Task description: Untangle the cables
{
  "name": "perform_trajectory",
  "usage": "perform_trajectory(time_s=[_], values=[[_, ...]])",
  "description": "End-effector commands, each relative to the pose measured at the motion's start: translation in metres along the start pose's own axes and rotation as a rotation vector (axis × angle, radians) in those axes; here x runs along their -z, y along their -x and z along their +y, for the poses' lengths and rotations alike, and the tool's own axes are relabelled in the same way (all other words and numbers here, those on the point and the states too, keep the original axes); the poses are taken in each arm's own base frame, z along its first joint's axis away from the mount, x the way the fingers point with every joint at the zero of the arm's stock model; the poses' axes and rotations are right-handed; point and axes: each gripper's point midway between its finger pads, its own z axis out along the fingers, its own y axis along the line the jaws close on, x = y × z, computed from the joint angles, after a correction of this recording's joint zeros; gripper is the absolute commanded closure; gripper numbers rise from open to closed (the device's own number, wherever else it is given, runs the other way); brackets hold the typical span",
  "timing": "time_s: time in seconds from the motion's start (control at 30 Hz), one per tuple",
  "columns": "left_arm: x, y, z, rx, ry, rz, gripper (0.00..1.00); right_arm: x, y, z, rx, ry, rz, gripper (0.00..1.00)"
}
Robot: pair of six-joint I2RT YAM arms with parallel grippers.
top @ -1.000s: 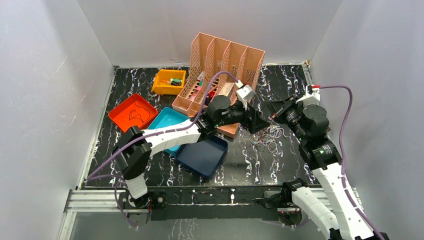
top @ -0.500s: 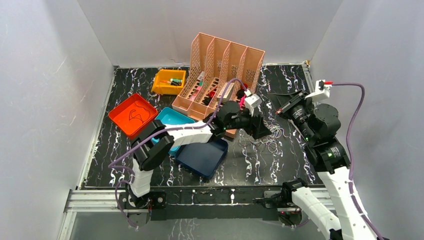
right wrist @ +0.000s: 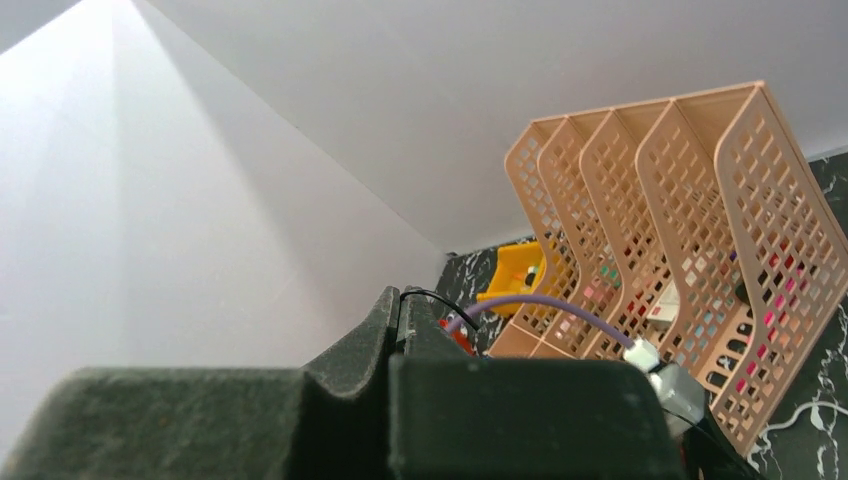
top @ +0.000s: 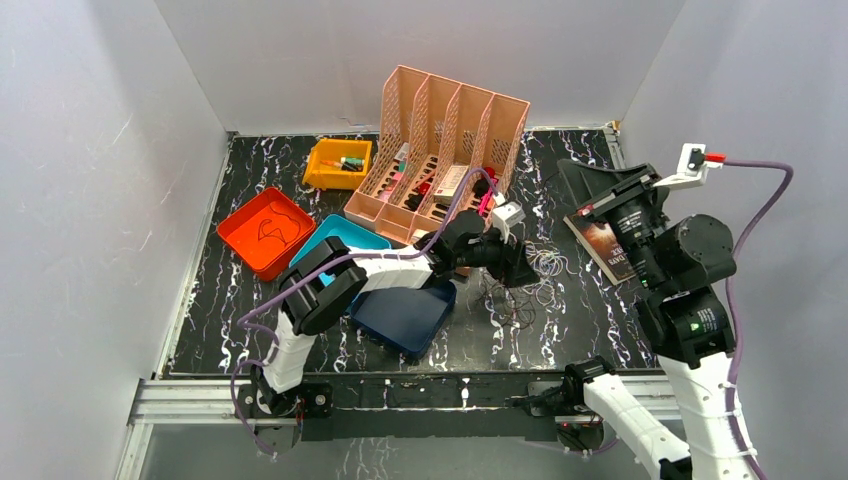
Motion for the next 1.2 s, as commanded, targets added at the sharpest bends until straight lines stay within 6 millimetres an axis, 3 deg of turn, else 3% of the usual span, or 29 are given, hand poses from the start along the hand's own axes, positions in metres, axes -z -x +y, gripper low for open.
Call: perform_trajectory(time_s=[0.0, 0.17, 0.37, 0.77, 1.0, 1.17], values=[[-0.002, -0.013, -0.011, 0.006, -0.072, 0.030, 0.35, 0.004, 0.035, 0.039, 0.035, 0.101, -0.091, 1.00], [-0.001, -0.038, -0.002, 0.033, -0.051, 0.080, 0.39, 0.010, 0.062, 0.059, 0.086, 0.133, -0.166, 1.00], [-0.003, -0.054, 0.005, 0.051, -0.039, 0.121, 0.44, 0.015, 0.090, 0.085, 0.149, 0.188, -0.245, 1.00], [-0.002, -0.069, 0.014, 0.061, -0.016, 0.147, 0.44, 0.037, 0.143, 0.112, 0.277, 0.189, -0.439, 1.00], [-0.003, -0.077, 0.018, 0.067, -0.004, 0.159, 0.44, 0.064, 0.188, 0.146, 0.346, 0.231, -0.608, 1.00], [-0.004, -0.082, 0.022, 0.073, 0.012, 0.164, 0.44, 0.078, 0.209, 0.166, 0.369, 0.270, -0.691, 1.00]])
